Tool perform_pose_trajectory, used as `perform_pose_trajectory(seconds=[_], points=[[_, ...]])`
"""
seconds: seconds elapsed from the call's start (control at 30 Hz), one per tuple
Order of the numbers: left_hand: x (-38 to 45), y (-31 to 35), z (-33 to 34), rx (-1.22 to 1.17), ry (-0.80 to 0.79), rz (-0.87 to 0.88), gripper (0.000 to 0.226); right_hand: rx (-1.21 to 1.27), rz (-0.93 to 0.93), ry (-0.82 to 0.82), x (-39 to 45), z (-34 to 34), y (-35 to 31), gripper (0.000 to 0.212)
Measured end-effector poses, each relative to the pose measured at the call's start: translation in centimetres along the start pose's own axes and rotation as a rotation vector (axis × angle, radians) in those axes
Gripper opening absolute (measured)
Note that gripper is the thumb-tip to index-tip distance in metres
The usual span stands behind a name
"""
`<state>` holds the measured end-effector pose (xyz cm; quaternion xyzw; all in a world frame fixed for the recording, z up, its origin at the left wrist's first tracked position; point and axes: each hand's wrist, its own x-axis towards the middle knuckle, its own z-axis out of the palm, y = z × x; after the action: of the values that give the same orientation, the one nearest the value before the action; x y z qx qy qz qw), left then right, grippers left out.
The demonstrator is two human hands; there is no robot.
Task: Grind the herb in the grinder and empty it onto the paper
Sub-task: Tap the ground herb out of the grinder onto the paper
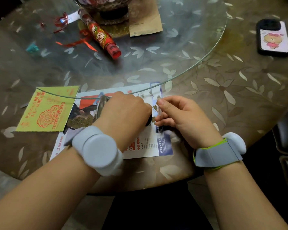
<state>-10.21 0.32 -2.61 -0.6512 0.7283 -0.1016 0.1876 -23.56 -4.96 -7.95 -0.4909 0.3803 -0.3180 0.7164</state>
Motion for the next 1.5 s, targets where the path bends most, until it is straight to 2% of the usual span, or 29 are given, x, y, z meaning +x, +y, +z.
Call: perform_pose_trajectory(seconds=[0.4, 0.47, 0.57, 0.67, 0.73, 0.8, 0.87, 1.0, 1.07, 1.2, 1.5], points=[[1.3, 2.8, -1.7, 0.09, -0.064, 0.012, 0.037, -0.073, -0.019, 0.014, 0.0, -0.4, 0.3, 0.022], [1.3, 2.2, -1.5, 0.076, -0.075, -0.013, 0.033, -0.073, -0.023, 0.019, -0.1, -0.4, 0.3, 0.022], [0.5, 0.6, -1.3, -0.02, -0.046, -0.096, 0.012, -0.068, -0.049, 0.043, -0.3, -0.3, 0.1, 0.015], [-1.0, -1.0, -1.2, -0.18, -0.013, -0.181, 0.006, -0.077, -0.072, 0.052, -0.5, -0.3, -0.2, 0.019], [-2.2, -1.8, -0.6, -0.281, 0.023, -0.226, 0.012, -0.117, -0.095, 0.063, -0.6, -0.3, -0.2, 0.025], [-3.0, -1.8, 0.4, -0.356, 0.048, -0.259, 0.015, -0.22, -0.143, 0.084, -0.8, -0.4, -0.1, 0.032], [-3.8, -1.6, 1.6, -0.441, 0.057, -0.309, 0.03, -0.416, -0.233, 0.085, -1.2, -0.2, 0.1, 0.036], [-4.4, -1.2, 2.6, -0.794, 0.117, -0.385, 0.038, -0.862, -0.422, 0.043, -1.8, 0.6, 0.8, 0.041], [-4.5, -0.9, 3.0, -0.771, 0.101, -0.402, 0.039, -1.051, -0.456, 0.038, -2.2, 0.8, 1.2, 0.039], [-4.5, -0.3, 4.7, -0.56, 0.044, -0.457, 0.039, -1.358, -0.504, 0.056, -3.1, 1.3, 2.1, 0.032], [-4.9, 0.9, 4.9, -0.503, 0.064, -0.498, 0.038, -1.541, -0.469, 0.104, -3.8, 2.9, 3.0, 0.045]])
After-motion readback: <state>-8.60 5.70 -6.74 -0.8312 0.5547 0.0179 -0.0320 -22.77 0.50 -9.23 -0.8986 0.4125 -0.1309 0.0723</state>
